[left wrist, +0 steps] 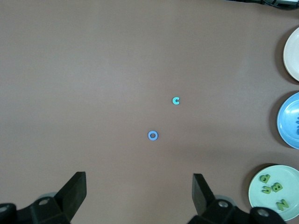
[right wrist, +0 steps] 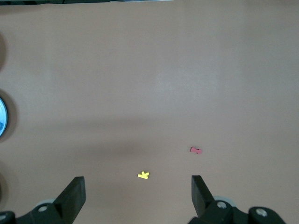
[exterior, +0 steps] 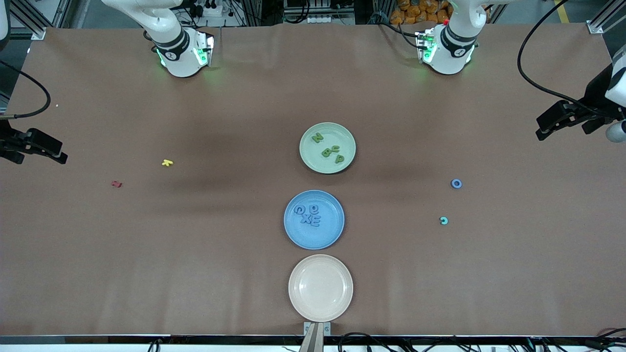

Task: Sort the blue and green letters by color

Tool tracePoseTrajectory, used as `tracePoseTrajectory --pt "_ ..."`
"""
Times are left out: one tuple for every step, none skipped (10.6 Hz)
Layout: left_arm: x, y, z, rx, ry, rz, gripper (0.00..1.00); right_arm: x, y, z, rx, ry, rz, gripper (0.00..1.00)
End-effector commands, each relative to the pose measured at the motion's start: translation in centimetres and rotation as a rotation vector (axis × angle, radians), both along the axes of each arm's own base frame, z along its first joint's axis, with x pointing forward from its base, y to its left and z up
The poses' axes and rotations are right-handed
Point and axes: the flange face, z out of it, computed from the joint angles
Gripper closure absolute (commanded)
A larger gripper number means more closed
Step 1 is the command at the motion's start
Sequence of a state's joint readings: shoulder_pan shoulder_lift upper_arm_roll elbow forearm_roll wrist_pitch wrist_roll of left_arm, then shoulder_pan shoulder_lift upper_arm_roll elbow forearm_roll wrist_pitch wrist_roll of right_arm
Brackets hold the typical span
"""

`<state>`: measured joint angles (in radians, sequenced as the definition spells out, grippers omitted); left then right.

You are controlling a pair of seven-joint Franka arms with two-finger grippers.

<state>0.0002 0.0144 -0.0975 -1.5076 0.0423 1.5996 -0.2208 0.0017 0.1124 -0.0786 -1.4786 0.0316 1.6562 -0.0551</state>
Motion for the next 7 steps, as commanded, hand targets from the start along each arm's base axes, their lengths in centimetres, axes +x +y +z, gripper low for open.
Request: tracePoseTrajectory --pt "-0.49 -0.05 0.75 -0.016 0.005 -0.032 0.00 0.02 -0.03 0.26 -0.009 -0.003 -0.006 0.00" --pt "-0.49 -0.12 0.75 -0.014 0.005 -0.036 0.00 -0.06 -0.21 0.33 -0.008 -0.001 -0.009 0.00" --pt "-0.49 -0.09 0.75 -0.011 0.005 -0.038 0.00 -0.05 -0.30 0.34 -0.009 -0.003 -0.010 0.00" --pt "-0.54 -0.15 0.71 -0.008 0.010 -0.052 0.00 -0.05 -0.30 0.34 -0.009 -0.003 -0.009 0.00" --pt "-0.60 -0.26 0.66 -0.009 0.015 -0.069 0.00 -0.07 -0.30 0.33 -0.009 -0.001 -0.009 0.00" --pt "-0.65 -0.17 0.60 -0.007 0.022 -0.094 0.00 -0.14 -0.30 0.39 -0.008 0.000 -0.008 0.00" --pt "-0.65 -0.10 0.60 -0.006 0.023 -0.130 0.00 -0.19 -0.38 0.48 -0.009 -0.001 -0.010 0.00"
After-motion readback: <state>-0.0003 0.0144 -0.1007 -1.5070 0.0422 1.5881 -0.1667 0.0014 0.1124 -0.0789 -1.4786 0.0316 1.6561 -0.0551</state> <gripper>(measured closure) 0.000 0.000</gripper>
